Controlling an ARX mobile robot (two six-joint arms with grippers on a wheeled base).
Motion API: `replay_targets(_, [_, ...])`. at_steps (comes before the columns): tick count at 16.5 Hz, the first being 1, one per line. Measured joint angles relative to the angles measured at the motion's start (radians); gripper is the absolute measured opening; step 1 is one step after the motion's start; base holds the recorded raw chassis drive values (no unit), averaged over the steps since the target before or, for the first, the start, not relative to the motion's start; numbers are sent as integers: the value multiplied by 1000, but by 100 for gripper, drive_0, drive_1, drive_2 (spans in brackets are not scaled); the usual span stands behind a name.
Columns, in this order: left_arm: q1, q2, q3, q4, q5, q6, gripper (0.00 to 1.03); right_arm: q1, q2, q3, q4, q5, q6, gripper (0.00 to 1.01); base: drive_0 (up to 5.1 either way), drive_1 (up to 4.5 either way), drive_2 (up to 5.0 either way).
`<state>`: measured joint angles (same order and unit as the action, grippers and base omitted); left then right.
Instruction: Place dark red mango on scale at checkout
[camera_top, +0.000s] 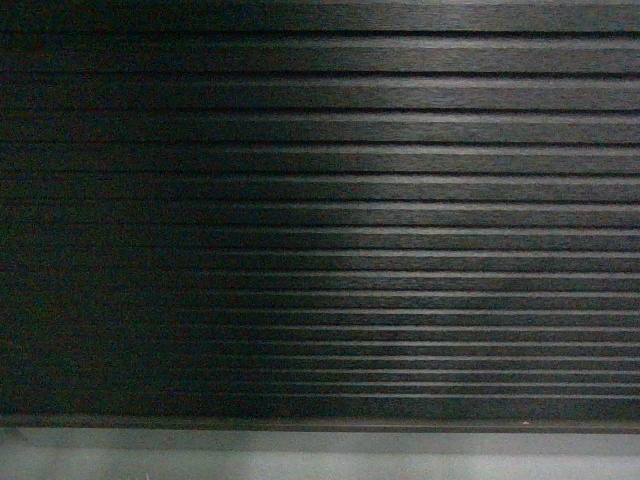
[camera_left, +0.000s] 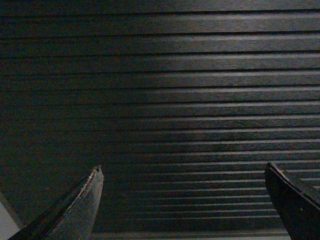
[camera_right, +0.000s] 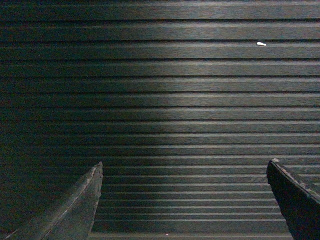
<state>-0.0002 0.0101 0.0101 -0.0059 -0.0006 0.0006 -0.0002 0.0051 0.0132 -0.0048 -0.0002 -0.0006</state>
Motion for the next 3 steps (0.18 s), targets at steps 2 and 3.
replay_targets(2, [0,0,0,0,0,0,98,0,0,0,0,0,0,98,0,0,0])
replay_targets(3, [0,0,0,0,0,0,98,0,0,0,0,0,0,98,0,0,0])
